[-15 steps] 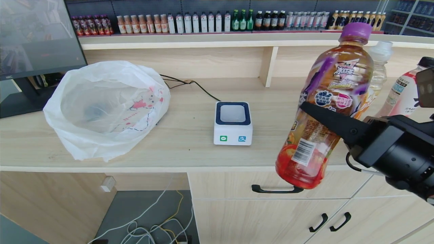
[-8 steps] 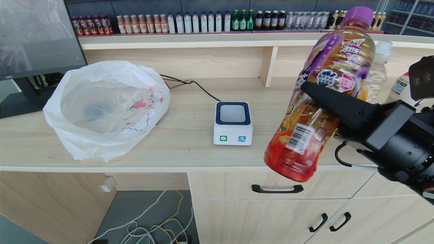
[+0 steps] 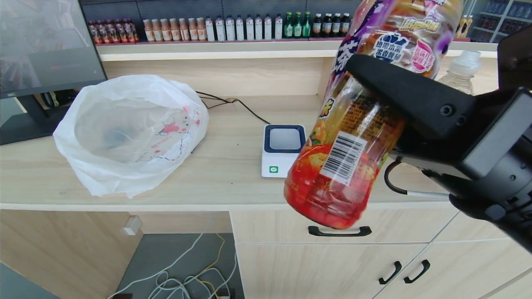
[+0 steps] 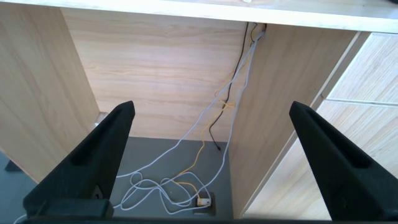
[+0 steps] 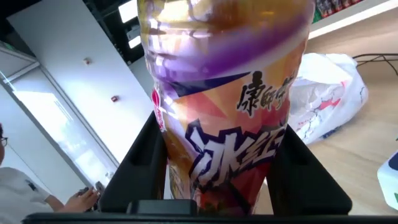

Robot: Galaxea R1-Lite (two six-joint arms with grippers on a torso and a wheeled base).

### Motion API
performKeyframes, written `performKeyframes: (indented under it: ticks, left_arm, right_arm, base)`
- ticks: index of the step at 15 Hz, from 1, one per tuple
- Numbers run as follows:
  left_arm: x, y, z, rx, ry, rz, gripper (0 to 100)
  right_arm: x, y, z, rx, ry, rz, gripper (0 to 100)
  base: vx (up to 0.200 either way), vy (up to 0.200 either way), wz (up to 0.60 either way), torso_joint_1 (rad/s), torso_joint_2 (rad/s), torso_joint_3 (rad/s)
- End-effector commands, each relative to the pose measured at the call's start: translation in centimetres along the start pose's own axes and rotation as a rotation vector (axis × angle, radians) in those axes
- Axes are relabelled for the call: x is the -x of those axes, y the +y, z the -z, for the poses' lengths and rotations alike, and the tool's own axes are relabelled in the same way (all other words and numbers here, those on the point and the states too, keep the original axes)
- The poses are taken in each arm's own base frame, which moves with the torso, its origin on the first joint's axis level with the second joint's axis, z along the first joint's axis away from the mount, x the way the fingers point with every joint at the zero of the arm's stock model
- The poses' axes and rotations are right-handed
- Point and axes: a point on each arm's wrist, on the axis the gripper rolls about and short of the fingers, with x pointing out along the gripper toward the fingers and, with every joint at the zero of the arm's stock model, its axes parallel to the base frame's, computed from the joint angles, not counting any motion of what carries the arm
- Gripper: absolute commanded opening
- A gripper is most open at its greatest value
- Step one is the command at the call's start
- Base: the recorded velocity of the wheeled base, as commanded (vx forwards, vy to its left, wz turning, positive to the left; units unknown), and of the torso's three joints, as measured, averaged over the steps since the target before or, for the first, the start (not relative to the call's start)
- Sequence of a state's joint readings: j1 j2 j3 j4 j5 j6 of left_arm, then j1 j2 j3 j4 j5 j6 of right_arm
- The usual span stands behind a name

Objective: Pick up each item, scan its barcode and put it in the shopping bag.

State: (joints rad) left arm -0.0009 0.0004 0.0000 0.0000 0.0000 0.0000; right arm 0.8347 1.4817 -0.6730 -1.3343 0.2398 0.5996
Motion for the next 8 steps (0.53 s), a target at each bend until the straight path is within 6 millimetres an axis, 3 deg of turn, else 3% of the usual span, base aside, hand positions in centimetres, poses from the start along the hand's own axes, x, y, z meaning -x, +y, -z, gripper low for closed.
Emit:
performKeyframes:
  ticks: [1, 8]
  left_arm:
    - [0.00, 0.00, 0.00, 0.000, 0.000, -0.001, 100]
    - [0.00, 0.00, 0.00, 0.000, 0.000, -0.001, 100]
  right_arm:
    - [-0.54, 0.25, 0.61, -0.015, 0.017, -0.018, 0]
    - [-0.68, 0.28, 1.20, -0.028, 0.033, -0.024, 0]
  base:
    - [0.000, 0.000, 0.00, 0.000, 0.00, 0.000]
    - [0.000, 0.000, 0.00, 0.000, 0.00, 0.000]
